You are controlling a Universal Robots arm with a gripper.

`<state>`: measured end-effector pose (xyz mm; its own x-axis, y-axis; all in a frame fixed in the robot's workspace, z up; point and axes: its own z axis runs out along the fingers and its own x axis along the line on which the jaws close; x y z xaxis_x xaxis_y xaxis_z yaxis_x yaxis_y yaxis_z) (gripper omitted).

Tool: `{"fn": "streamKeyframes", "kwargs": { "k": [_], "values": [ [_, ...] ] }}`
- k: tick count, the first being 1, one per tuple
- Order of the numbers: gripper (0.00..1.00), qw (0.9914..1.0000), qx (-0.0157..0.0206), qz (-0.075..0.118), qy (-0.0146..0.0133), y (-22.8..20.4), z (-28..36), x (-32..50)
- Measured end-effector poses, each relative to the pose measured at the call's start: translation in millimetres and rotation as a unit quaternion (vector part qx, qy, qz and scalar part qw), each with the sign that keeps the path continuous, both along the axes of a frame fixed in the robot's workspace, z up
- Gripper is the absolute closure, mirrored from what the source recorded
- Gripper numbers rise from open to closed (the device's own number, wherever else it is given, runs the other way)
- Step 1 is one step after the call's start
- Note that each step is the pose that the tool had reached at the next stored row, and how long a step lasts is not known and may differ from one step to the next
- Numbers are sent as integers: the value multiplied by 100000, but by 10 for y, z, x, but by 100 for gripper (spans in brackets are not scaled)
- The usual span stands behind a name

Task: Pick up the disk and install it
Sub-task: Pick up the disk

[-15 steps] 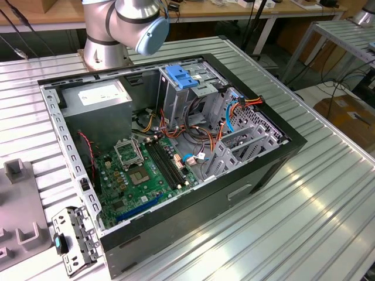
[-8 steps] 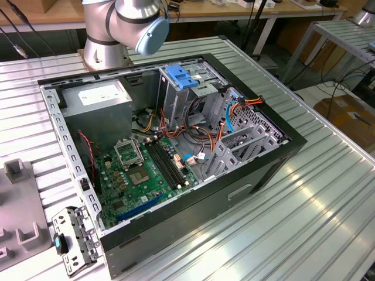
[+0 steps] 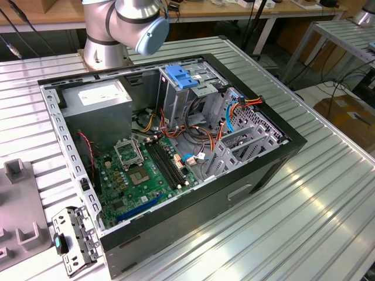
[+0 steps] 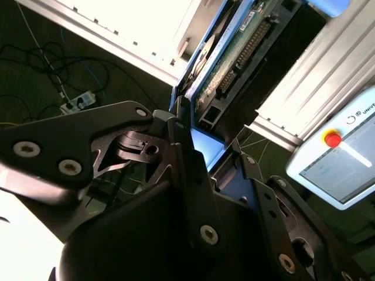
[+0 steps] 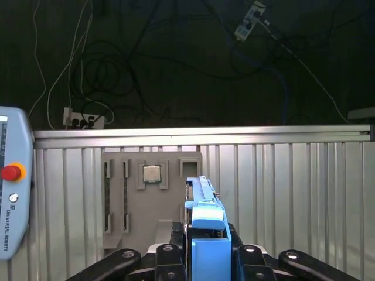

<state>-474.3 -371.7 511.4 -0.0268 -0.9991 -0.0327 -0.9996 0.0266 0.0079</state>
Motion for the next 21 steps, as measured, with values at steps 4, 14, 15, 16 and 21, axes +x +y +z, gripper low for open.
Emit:
{"fn": "streamKeyframes", "kwargs": {
  "k": [4, 14, 15, 16, 21],
  "values": [
    [63, 100000, 3, 0, -2, 0, 32, 0],
    [63, 100000, 4, -1, -6, 0, 33, 51],
    [63, 100000, 1, -3, 0, 0, 34, 68],
    [63, 100000, 3, 3, -3, 0, 33, 106],
    [63, 100000, 2, 0, -1, 0, 33, 194]
  ]
}}
